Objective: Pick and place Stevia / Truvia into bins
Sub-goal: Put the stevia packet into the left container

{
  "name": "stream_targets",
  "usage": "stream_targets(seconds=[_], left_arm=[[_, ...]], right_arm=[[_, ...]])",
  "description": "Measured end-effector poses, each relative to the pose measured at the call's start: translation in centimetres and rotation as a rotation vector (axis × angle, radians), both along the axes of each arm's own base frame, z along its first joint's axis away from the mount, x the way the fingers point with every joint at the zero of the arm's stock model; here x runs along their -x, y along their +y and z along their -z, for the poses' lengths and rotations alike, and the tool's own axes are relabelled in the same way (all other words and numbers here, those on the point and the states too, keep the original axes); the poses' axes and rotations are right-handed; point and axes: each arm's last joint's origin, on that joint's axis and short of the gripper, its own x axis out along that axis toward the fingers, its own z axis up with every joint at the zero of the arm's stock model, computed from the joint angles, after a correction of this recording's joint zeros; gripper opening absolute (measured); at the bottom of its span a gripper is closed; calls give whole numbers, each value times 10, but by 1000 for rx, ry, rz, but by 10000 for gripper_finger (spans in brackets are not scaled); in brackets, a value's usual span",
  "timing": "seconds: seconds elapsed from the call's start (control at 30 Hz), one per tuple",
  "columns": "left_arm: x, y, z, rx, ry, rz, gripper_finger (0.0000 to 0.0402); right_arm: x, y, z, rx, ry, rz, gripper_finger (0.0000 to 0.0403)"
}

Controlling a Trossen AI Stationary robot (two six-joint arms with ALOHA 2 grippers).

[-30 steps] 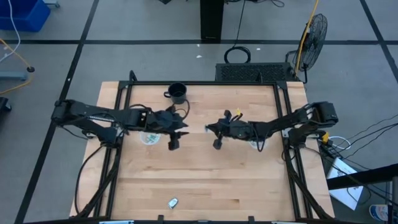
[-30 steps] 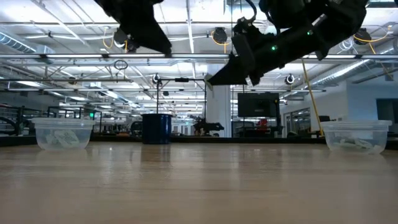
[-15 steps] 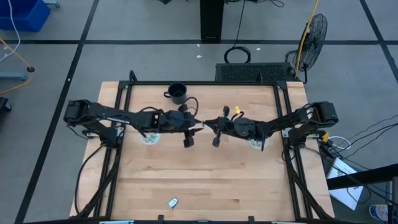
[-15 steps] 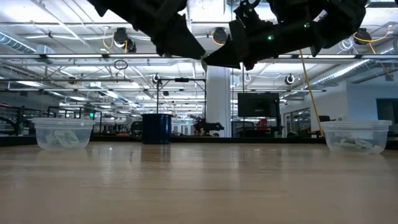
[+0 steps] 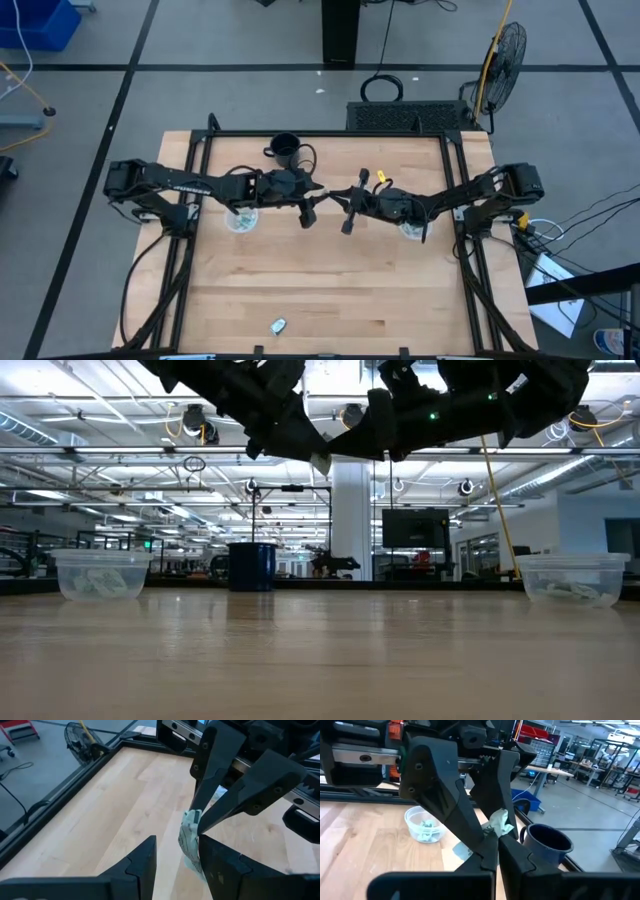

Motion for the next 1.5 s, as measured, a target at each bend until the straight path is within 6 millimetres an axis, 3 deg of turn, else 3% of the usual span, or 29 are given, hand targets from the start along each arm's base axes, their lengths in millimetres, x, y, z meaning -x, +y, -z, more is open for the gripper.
stream_targets(seconds=[0.33,0.6,0.77,1.0,1.2,1.4,1.5], left_arm=[[0,0,1,-34,18,13,138],[0,1,1,-66,27,29,22],[1,1,2,-74,43,29,14],[11,1,15,-33,209,12,10],[47,-6,16,36,455,-73,9],[101,-13,13,117,733,-385,6],[117,-18,25,181,806,-509,9]], right_arm=[[0,0,-1,3,-13,-7,0],[0,0,-1,13,-8,-11,7],[0,1,0,55,23,-21,45],[1,1,8,-14,76,-7,126],[5,0,23,-77,218,38,166],[9,0,33,-149,305,62,170],[8,0,32,-152,286,61,165]])
